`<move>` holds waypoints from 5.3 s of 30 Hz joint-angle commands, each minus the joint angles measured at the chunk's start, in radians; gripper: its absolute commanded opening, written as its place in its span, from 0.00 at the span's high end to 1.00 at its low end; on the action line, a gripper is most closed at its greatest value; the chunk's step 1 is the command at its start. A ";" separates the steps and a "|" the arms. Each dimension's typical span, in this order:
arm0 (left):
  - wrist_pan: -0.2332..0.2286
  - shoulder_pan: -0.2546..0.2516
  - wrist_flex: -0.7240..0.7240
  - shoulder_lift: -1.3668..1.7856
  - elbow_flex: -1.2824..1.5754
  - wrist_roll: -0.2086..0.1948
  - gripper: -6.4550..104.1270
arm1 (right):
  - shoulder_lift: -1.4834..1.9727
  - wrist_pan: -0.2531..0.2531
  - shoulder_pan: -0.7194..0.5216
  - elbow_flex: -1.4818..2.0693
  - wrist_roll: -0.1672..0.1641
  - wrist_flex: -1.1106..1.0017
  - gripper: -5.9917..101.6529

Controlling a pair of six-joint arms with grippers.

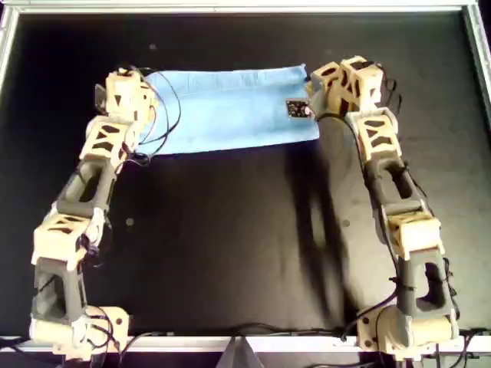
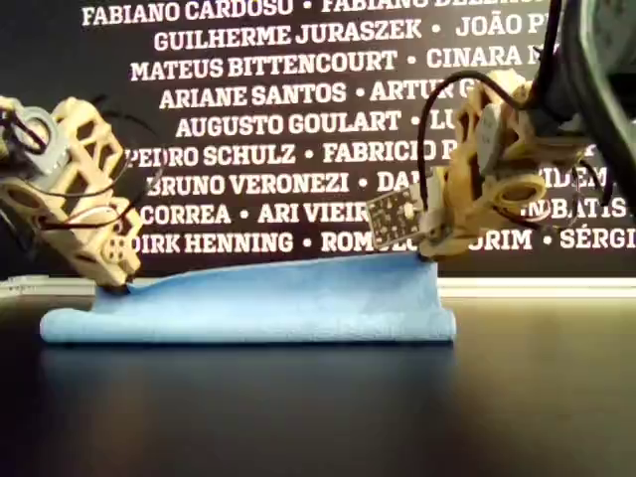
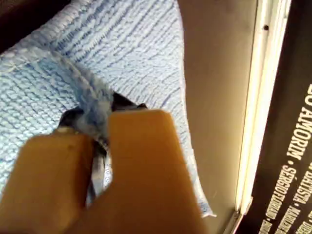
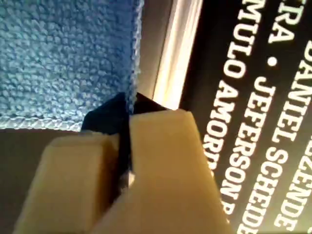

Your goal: Fold a cloth

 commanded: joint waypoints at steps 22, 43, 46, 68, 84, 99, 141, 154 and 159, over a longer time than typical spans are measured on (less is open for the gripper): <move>-0.014 0.049 0.006 0.344 0.089 0.008 0.36 | 0.307 -0.014 -0.055 0.018 0.000 0.114 0.41; -0.014 0.018 0.009 0.192 0.143 -0.009 0.08 | 0.403 -0.015 -0.052 0.064 0.000 0.124 0.40; -0.015 0.012 0.014 0.206 0.144 -0.012 0.10 | 0.403 -0.015 -0.046 0.081 0.000 0.158 0.40; -0.014 0.015 0.311 1.603 0.991 -0.158 0.10 | 1.766 0.002 -0.103 1.039 -0.005 0.655 0.40; 0.005 0.008 0.310 2.324 1.574 -0.158 0.10 | 2.689 0.057 -0.161 1.894 -0.005 0.425 0.40; 0.008 0.006 0.296 2.332 1.769 -0.164 0.10 | 2.658 0.084 -0.143 2.164 -0.003 0.327 0.40; -0.011 -0.058 -0.141 1.006 1.285 -0.175 0.03 | 0.830 0.087 0.114 1.379 0.012 -0.365 0.17; -0.012 -0.049 -0.141 0.601 0.951 -0.175 0.03 | 0.629 0.100 0.112 1.123 0.015 -0.348 0.18; -0.012 -0.048 -0.141 0.560 0.919 -0.167 0.03 | 0.617 0.100 0.112 1.085 0.014 -0.347 0.18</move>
